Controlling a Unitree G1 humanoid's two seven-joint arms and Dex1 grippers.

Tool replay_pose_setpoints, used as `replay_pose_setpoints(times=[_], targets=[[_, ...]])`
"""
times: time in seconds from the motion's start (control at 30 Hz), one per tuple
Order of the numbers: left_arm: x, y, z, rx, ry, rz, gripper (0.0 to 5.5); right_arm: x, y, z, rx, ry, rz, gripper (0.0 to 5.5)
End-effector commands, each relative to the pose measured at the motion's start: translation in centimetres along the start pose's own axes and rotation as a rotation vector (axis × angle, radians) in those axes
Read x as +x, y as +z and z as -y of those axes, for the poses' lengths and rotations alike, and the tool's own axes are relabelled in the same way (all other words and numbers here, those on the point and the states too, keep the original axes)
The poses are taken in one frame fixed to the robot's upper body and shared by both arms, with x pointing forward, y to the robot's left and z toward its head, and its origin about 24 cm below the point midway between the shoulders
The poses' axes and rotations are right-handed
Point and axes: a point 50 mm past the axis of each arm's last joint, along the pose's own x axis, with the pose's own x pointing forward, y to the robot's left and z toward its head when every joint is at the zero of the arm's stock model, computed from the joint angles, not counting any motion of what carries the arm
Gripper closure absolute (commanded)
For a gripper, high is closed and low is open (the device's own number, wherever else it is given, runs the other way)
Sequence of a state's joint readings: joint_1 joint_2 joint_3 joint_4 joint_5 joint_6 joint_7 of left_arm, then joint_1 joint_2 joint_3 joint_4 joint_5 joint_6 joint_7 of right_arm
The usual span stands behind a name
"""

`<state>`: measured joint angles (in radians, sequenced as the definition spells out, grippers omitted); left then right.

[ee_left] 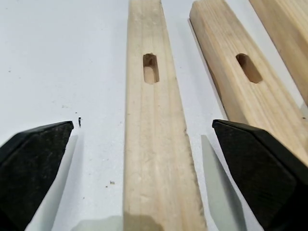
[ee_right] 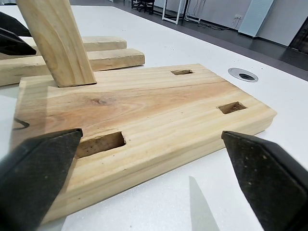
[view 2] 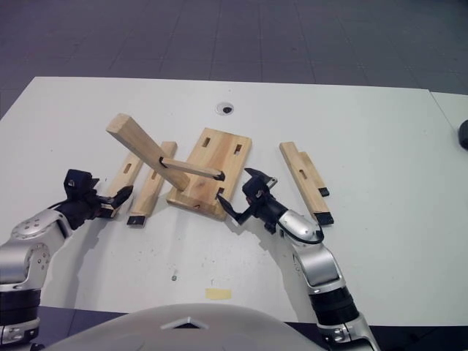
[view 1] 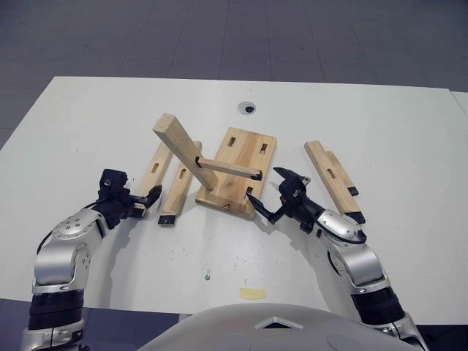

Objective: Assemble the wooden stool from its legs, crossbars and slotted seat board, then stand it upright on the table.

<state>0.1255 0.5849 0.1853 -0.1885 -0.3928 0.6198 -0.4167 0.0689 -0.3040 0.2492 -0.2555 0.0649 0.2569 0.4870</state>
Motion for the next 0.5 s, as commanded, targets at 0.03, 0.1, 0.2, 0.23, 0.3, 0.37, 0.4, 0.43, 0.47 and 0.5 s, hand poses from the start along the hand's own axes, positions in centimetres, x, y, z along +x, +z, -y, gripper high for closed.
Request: replay_pose_setpoints(times=[0.03,0.1,0.2,0.23,0.3,0.37,0.4,0.43,0.47,0.5], targets=[[-0.2,-1.0,-0.7,0.026,0.002,-0.090,0.71,0.1,0.0,-0.1,-0.007,0.003,-0.001,0.10],[-0.3,-1.5,-0.7,0.023,-0.010,-0.133,0.99,0.2,0.1,-0.1,-0.008,0.001,0.000,0.10],[-0.4,-2.4,-0.6,0.034,-0.041,-0.195,1.54,0.2,0.2,-0.1,-0.007,0.000,0.000,0.10],[-0.5,-2.6,-0.6,0.038,-0.049,-0.208,1.71,0.2,0.2,-0.2,-0.007,0.000,0.001,0.10],[-0.5,-2.8,-0.5,0.046,-0.061,-0.219,2.05,0.2,0.3,-0.1,-0.006,-0.006,0.001,0.10],[-0.6,-2.8,-0.3,0.058,-0.077,-0.225,2.37,0.2,0.3,0.0,-0.002,-0.020,-0.002,0.10],[-0.6,-2.8,-0.2,0.066,-0.085,-0.228,2.52,0.3,0.3,0.1,-0.001,-0.025,-0.003,0.10],[-0.6,-2.8,-0.2,0.072,-0.091,-0.230,2.67,0.3,0.3,0.1,0.000,-0.028,-0.004,0.10],[-0.7,-2.8,-0.1,0.075,-0.099,-0.233,2.89,0.3,0.4,0.1,-0.003,-0.034,-0.001,0.10],[-0.8,-2.9,-0.1,0.079,-0.104,-0.237,2.98,0.3,0.5,0.2,-0.003,-0.042,0.004,0.10]])
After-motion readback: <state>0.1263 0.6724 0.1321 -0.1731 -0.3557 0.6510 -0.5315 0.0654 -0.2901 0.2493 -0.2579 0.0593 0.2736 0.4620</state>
